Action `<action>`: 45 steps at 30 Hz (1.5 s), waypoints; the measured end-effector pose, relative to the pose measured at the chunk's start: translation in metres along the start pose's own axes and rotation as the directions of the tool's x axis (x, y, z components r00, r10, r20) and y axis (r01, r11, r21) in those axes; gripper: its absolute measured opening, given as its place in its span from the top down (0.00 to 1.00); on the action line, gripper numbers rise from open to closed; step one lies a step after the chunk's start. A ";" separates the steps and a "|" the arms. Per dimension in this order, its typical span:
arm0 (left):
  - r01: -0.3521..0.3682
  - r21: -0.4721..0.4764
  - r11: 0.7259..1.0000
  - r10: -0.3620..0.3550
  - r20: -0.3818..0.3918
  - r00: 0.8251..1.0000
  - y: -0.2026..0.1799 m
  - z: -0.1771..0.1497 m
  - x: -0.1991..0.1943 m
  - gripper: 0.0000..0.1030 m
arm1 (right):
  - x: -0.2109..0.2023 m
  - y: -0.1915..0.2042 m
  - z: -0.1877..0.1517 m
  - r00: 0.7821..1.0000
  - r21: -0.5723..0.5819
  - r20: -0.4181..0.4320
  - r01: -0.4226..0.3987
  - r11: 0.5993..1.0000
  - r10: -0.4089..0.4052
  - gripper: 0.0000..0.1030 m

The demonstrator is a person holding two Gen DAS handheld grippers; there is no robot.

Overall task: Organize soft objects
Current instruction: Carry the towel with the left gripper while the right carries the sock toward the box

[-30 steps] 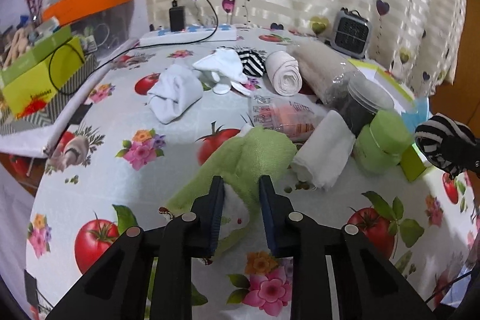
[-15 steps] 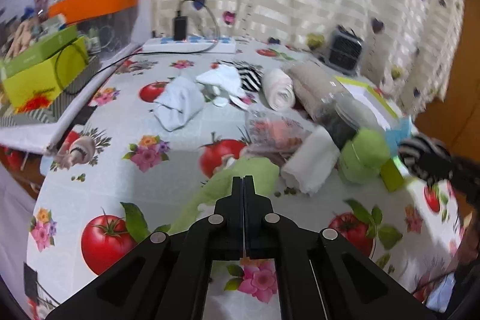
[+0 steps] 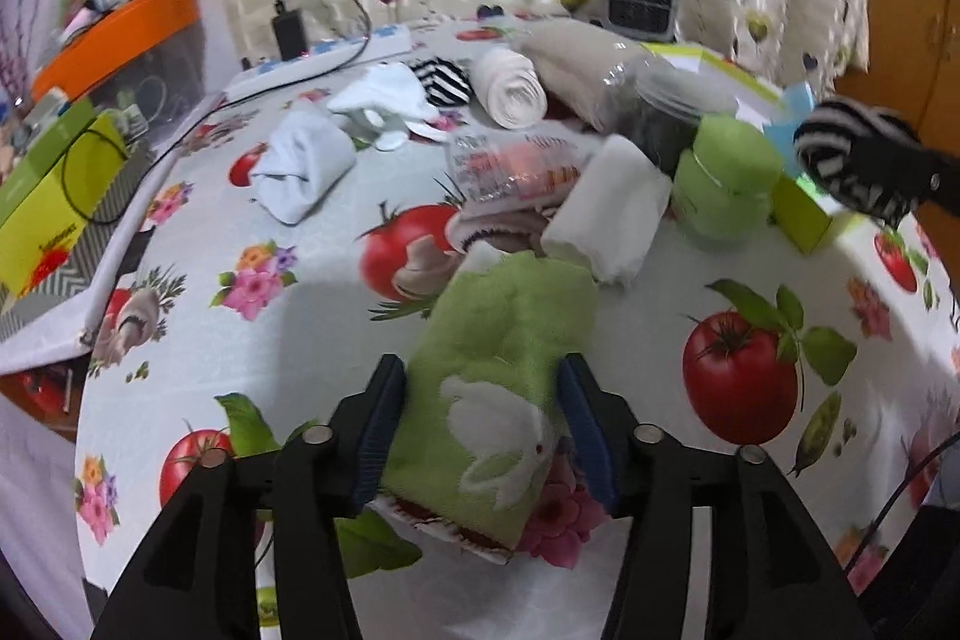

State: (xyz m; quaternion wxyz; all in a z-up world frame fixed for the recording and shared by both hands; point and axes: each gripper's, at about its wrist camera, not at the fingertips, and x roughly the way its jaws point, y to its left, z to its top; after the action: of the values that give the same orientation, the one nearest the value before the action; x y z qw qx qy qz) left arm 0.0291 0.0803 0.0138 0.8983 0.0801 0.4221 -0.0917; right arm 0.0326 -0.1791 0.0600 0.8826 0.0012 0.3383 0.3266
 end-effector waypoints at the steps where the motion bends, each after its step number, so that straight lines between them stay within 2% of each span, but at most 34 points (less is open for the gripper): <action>1: -0.003 0.017 1.000 0.003 -0.007 1.000 -0.003 0.000 0.003 0.42 | 0.000 0.000 0.000 1.000 0.000 0.001 0.000 1.000 0.000 0.88; 3: -0.031 0.048 0.998 0.032 -0.020 0.999 -0.009 -0.002 0.010 0.36 | -0.001 -0.001 0.000 1.000 0.002 0.002 0.002 1.000 -0.002 0.88; 6: -0.019 0.006 1.000 0.019 -0.019 1.000 -0.006 -0.001 0.012 0.36 | -0.001 -0.003 -0.001 1.000 0.006 0.001 0.005 1.000 -0.005 0.88; 8: -0.034 -0.014 0.999 0.034 -0.014 0.999 -0.005 -0.001 0.012 0.51 | -0.002 -0.004 -0.001 1.000 0.008 0.003 0.007 1.000 -0.007 0.88; 11: -0.036 -0.050 0.998 0.036 -0.005 0.999 -0.002 0.001 0.009 0.59 | -0.004 -0.006 -0.001 1.000 0.013 0.007 0.010 1.000 -0.010 0.88; 13: -0.033 -0.087 0.996 0.034 0.006 0.999 0.001 0.002 0.004 0.61 | -0.006 -0.009 -0.002 1.000 0.018 0.011 0.011 1.000 -0.011 0.88; 18: -0.035 -0.141 0.989 0.042 0.044 0.998 0.000 0.007 -0.009 0.61 | -0.009 -0.014 -0.002 1.000 0.031 0.019 0.009 0.999 -0.010 0.88; 26: 0.026 -0.176 0.984 -0.001 0.137 0.991 -0.018 0.028 -0.038 0.61 | -0.017 -0.025 -0.003 0.999 0.052 0.040 0.019 0.998 -0.022 0.88; 38: 0.101 -0.116 0.988 -0.077 0.191 0.978 -0.070 0.072 -0.048 0.58 | -0.047 -0.070 -0.001 0.988 0.139 0.092 0.110 0.984 -0.124 0.88; 45: 0.170 -0.060 0.984 -0.154 0.216 0.964 -0.104 0.100 -0.049 0.57 | -0.058 -0.100 -0.002 0.979 0.198 0.102 0.156 0.968 -0.179 0.88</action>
State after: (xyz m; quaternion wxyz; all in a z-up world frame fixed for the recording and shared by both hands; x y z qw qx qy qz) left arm 0.0488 -0.0381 0.1076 0.9299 0.0001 0.3328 -0.1563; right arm 0.0566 -0.2917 0.0707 0.9215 0.0756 0.3135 0.2165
